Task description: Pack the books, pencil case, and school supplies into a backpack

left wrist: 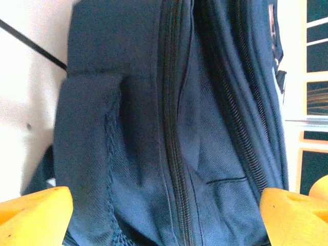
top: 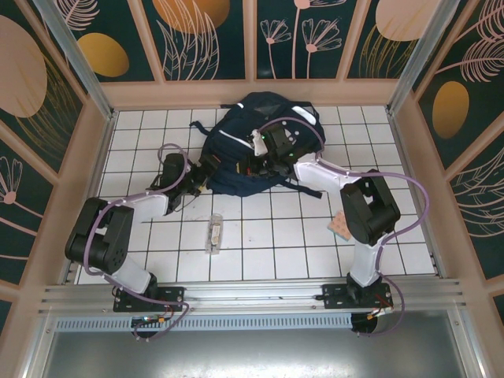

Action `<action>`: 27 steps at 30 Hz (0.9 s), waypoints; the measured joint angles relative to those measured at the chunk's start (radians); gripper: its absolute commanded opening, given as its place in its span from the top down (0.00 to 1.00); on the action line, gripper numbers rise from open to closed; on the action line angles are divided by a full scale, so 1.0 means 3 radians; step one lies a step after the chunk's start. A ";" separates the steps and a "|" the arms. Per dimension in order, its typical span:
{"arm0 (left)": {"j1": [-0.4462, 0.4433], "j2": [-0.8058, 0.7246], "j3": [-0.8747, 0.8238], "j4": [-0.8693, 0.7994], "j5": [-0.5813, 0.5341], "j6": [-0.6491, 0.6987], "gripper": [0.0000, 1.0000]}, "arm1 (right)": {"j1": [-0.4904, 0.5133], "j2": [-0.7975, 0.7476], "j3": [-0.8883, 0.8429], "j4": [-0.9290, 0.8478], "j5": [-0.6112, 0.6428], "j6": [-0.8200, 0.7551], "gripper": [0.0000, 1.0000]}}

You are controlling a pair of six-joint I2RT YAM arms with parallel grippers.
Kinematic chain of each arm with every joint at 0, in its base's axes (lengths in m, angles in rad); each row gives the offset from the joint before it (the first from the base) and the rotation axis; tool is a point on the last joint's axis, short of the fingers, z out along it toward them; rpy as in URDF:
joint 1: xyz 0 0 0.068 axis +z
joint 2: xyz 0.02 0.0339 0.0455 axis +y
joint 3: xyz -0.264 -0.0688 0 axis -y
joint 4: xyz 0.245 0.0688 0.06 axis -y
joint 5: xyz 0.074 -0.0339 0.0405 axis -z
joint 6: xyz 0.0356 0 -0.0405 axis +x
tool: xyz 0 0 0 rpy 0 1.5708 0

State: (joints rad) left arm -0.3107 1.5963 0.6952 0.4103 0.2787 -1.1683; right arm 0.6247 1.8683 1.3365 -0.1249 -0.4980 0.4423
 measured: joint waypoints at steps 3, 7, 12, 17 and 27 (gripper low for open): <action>-0.0048 0.0172 0.0024 0.0230 -0.0001 -0.0136 0.29 | -0.0004 -0.0001 -0.0027 0.0071 -0.0092 0.0065 1.00; -0.0062 0.0509 0.0076 0.0526 0.0001 -0.0312 0.71 | -0.0003 -0.0033 -0.0221 0.0198 -0.0186 0.0121 1.00; -0.0079 0.0604 0.0084 0.0696 0.0083 -0.0331 1.00 | -0.0004 -0.0172 -0.0509 0.0191 -0.0149 0.0047 1.00; -0.0050 0.0595 0.0083 0.0685 0.0172 -0.0299 1.00 | -0.0057 -0.0334 -0.0670 -0.0088 0.0108 -0.0238 1.00; 0.0043 0.0257 0.0056 0.0409 0.0207 -0.0128 1.00 | -0.0444 -0.0352 -0.0694 -0.0703 0.1040 -0.0767 1.00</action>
State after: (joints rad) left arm -0.2977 1.6733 0.7120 0.5331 0.3408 -1.2068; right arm 0.4915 1.7626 1.1282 -0.3359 -0.1860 0.2123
